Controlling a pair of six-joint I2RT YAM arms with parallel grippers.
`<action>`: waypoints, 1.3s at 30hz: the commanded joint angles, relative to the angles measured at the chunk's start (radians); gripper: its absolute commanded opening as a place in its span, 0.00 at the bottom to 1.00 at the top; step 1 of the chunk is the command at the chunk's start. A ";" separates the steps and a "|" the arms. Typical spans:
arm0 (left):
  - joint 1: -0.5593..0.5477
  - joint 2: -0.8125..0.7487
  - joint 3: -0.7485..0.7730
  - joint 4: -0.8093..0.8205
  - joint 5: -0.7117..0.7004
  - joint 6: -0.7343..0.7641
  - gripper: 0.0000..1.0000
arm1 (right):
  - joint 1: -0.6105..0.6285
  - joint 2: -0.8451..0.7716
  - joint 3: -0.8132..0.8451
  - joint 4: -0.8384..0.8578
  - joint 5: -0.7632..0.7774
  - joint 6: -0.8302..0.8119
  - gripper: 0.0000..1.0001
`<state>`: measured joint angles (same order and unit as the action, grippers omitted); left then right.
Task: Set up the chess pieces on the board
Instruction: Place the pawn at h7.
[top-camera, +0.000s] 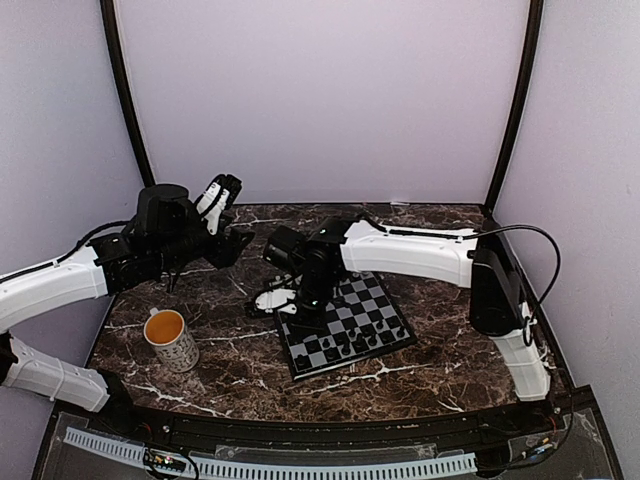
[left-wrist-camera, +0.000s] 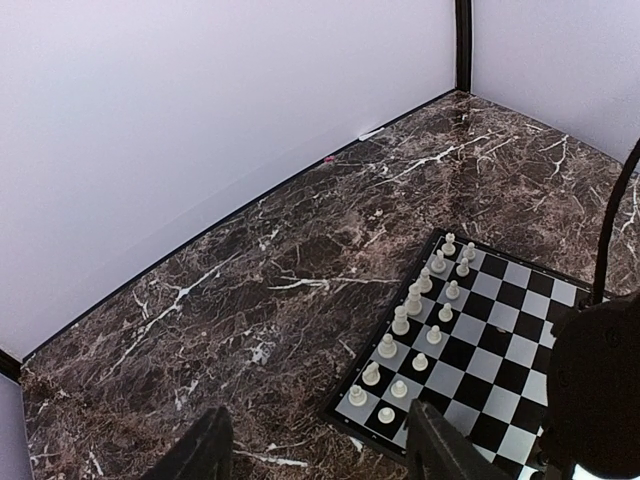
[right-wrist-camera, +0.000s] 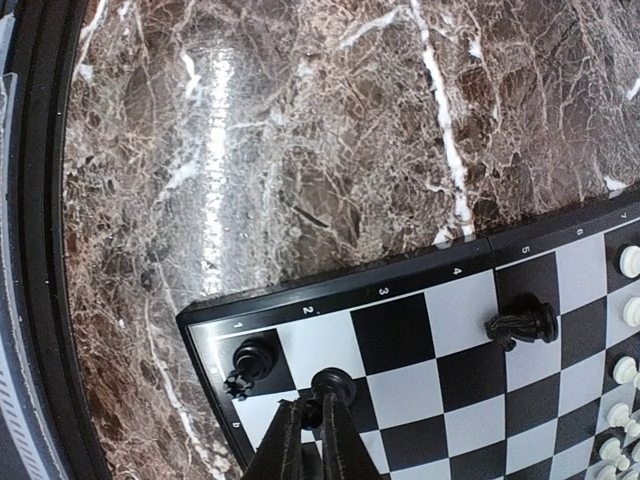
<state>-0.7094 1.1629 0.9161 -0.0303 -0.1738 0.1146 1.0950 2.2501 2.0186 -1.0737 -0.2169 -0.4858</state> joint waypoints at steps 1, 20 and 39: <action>0.007 -0.009 -0.008 0.023 -0.004 -0.010 0.62 | 0.009 0.032 0.053 -0.029 0.064 -0.020 0.10; 0.007 0.004 -0.005 0.011 0.003 -0.010 0.62 | 0.026 0.075 0.055 -0.060 0.020 -0.039 0.12; 0.007 0.009 0.001 0.003 0.027 -0.017 0.62 | 0.022 0.023 0.059 -0.054 0.064 -0.048 0.21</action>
<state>-0.7086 1.1786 0.9161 -0.0315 -0.1616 0.1089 1.1084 2.3093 2.0636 -1.1248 -0.1780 -0.5240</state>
